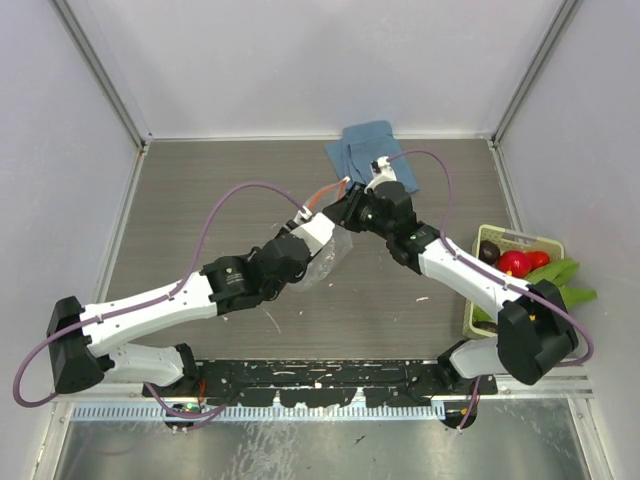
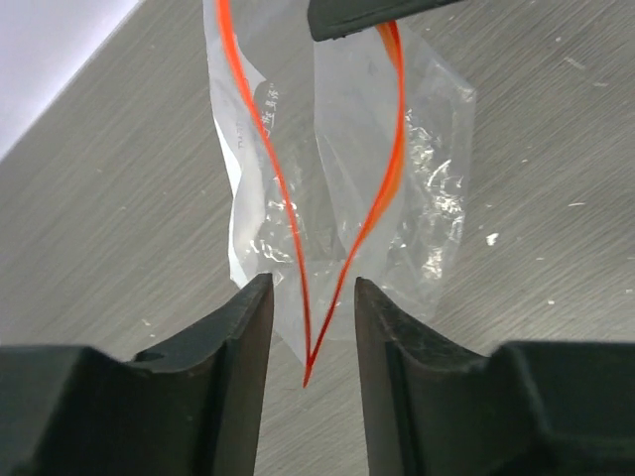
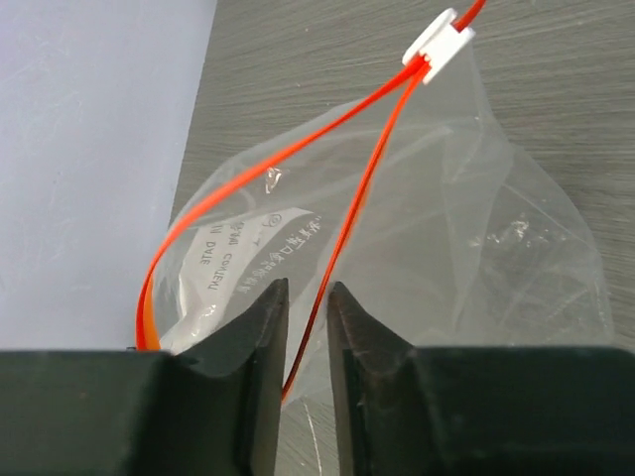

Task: Place the food in the zip-top bag and seal the zipper
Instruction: Open the zipper of the food storage bag.

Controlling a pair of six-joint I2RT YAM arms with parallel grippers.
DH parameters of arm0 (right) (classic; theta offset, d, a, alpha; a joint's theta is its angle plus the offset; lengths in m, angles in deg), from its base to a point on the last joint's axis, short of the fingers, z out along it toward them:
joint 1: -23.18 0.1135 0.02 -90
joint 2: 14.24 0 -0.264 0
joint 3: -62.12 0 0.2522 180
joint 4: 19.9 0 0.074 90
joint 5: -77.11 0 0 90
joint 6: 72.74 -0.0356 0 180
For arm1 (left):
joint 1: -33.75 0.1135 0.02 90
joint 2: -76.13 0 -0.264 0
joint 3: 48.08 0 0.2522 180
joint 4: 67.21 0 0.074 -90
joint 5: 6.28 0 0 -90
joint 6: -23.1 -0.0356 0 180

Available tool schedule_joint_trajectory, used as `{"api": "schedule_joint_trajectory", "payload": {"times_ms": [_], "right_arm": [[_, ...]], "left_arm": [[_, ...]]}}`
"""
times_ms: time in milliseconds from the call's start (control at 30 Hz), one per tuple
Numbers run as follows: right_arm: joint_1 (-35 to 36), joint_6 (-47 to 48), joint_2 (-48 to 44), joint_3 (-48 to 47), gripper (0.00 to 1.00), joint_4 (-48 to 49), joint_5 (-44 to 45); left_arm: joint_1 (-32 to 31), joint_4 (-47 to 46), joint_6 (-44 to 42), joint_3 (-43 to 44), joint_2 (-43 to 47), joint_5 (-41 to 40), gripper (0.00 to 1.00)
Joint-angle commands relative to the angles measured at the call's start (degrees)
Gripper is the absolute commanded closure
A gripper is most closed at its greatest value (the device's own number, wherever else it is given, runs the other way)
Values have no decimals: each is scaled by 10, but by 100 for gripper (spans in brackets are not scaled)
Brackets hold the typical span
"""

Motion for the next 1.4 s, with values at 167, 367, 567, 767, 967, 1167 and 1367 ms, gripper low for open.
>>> {"api": "schedule_joint_trajectory", "payload": {"times_ms": [167,367,567,767,967,1167,1367], "right_arm": [[4,56,-90,66,91,68,52],[7,71,-114,83,92,71,77],[19,73,-128,100,92,84,95],[29,71,-125,100,92,80,102],[33,71,-131,109,91,80,109],[33,77,-132,116,91,78,118],[33,79,-121,115,91,75,115]], "left_arm": [[-3,-12,74,31,36,60,37],[-4,55,122,100,19,70,28],[-2,60,154,150,-14,48,20],[-1,53,154,189,-93,7,18],[8,79,137,228,-153,-71,19],[22,98,123,230,-158,-117,41],[44,108,126,212,-138,-118,78]]}}
